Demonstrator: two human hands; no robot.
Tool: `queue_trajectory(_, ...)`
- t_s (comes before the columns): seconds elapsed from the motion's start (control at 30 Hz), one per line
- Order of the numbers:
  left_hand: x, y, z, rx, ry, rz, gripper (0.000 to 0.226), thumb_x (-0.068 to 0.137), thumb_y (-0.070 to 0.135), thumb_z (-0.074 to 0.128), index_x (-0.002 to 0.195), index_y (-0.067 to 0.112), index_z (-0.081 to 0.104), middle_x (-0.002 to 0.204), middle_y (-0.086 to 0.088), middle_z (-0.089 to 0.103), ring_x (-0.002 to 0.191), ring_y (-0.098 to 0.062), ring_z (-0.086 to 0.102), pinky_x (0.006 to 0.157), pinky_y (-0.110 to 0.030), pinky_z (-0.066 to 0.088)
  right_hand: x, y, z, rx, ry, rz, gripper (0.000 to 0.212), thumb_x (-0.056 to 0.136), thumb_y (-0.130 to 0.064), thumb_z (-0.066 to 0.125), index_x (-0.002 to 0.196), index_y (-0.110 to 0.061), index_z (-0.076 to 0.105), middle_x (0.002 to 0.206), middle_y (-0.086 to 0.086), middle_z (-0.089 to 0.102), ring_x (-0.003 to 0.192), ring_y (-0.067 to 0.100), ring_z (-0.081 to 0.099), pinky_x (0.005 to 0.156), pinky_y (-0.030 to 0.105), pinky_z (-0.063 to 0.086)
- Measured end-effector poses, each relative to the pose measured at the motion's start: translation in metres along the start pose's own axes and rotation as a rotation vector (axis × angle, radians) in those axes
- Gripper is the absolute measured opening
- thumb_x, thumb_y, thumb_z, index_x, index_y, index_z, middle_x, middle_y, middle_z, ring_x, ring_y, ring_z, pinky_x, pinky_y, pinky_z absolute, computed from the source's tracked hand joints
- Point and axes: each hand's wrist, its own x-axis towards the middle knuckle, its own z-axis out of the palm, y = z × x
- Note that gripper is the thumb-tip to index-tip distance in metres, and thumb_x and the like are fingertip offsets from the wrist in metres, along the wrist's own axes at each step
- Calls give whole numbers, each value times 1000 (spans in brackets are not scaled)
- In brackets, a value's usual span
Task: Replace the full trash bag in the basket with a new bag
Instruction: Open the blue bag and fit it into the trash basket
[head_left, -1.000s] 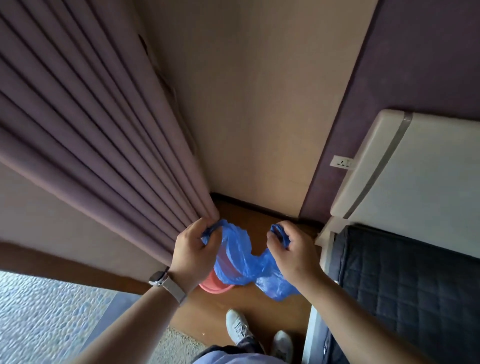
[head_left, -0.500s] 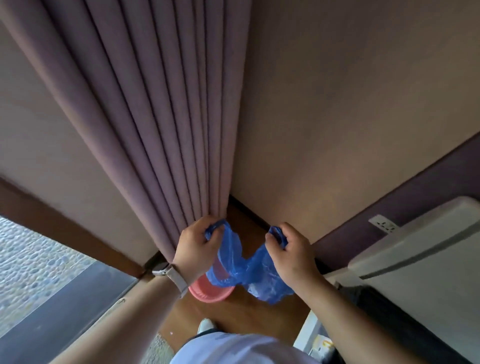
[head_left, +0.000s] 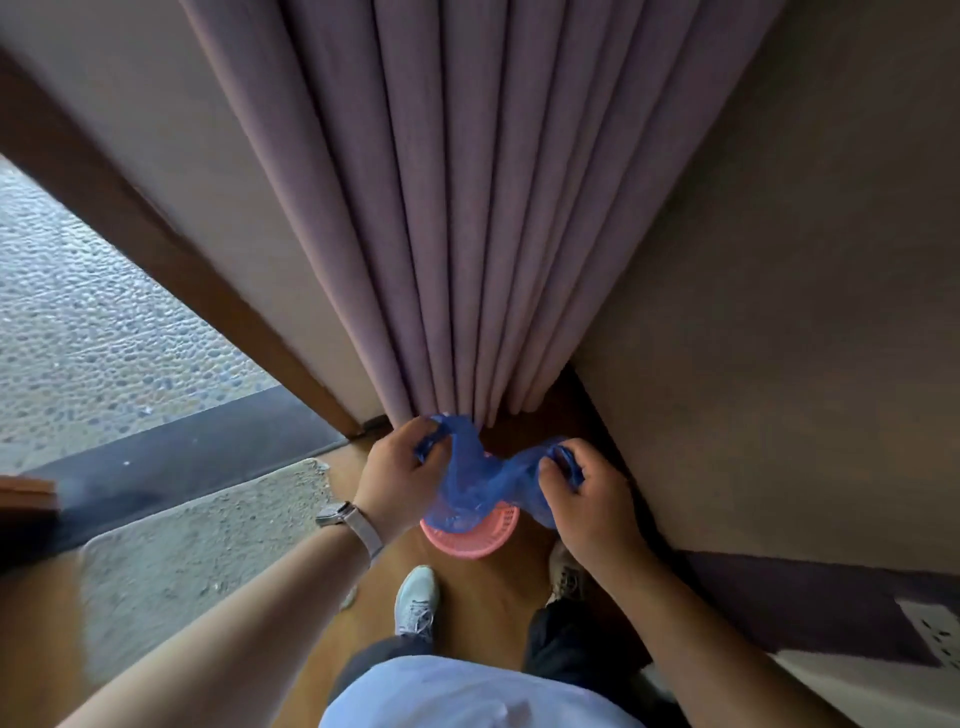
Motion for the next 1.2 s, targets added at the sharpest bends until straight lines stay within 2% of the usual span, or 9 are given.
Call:
queue_trajectory(0.1, -6, 3, 21, 21, 61, -91, 11, 78, 25, 52, 68, 26, 56, 59, 4, 54, 55, -10, 46, 52, -19, 33, 17, 23, -9, 12, -123, -15, 20, 85, -36, 56, 78, -18, 58, 74, 0, 62, 72, 12, 61, 65, 31, 51)
queue_trajectory(0.23, -12, 3, 47, 4, 196, -200, 19, 78, 23, 50, 74, 6, 58, 62, -13, 55, 57, -10, 42, 52, -20, 31, 43, 55, -19, 0, -251, 34, 5, 90, -16, 62, 87, -14, 64, 79, 0, 66, 74, 8, 63, 69, 37, 53)
queue_trajectory(0.33, -15, -4, 62, 11, 252, -260, 18, 79, 26, 51, 76, 12, 62, 63, -8, 57, 58, -16, 47, 56, -28, 37, 65, 77, -16, -11, -310, 57, 3, 90, -18, 62, 90, -15, 64, 80, -4, 67, 77, 10, 64, 70, 35, 53)
queue_trajectory(0.43, -18, -13, 71, -2, 276, -301, 11, 79, 28, 53, 77, 26, 64, 65, 1, 61, 65, -15, 55, 58, -25, 41, 74, 91, -9, -20, -356, 57, 5, 91, -19, 61, 87, -21, 61, 80, -7, 65, 76, 3, 62, 66, 23, 49)
queue_trajectory(0.6, -18, -52, 80, 1, 211, -284, 12, 87, 15, 59, 79, 22, 64, 67, -1, 62, 67, -14, 55, 54, -15, 37, 65, 109, 14, 14, -351, 109, 10, 93, -14, 60, 83, -17, 59, 74, -3, 64, 69, 0, 59, 57, 12, 44)
queue_trajectory(0.73, -12, -92, 91, -12, 139, -264, 10, 88, 9, 61, 85, 16, 67, 72, -1, 65, 71, -12, 57, 56, -9, 38, 56, 126, 46, 12, -315, 134, 10, 92, -15, 60, 81, -13, 60, 72, 2, 63, 69, 9, 59, 57, 18, 44)
queue_trajectory(0.9, -2, -143, 111, -70, 107, -268, 8, 88, 10, 61, 85, 15, 67, 73, -5, 65, 69, -15, 57, 57, -12, 39, 47, 149, 89, 15, -319, 120, 12, 91, -13, 60, 80, -10, 59, 69, 6, 61, 68, 16, 58, 55, 21, 44)
queue_trajectory(1.07, 13, -196, 135, -262, 156, -350, 8, 87, 12, 60, 80, 12, 63, 68, -13, 62, 61, -11, 51, 58, -31, 44, 50, 175, 134, 142, -278, 126, 13, 94, -6, 58, 80, -7, 59, 71, 9, 61, 62, 8, 56, 55, 14, 43)
queue_trajectory(1.2, 20, -244, 156, -407, 254, -419, 9, 89, 11, 60, 82, 9, 65, 69, -14, 64, 64, -15, 58, 61, -30, 48, 59, 204, 175, 228, -315, 116, 14, 95, -4, 55, 81, -5, 57, 71, 11, 60, 64, 6, 55, 57, 17, 45)
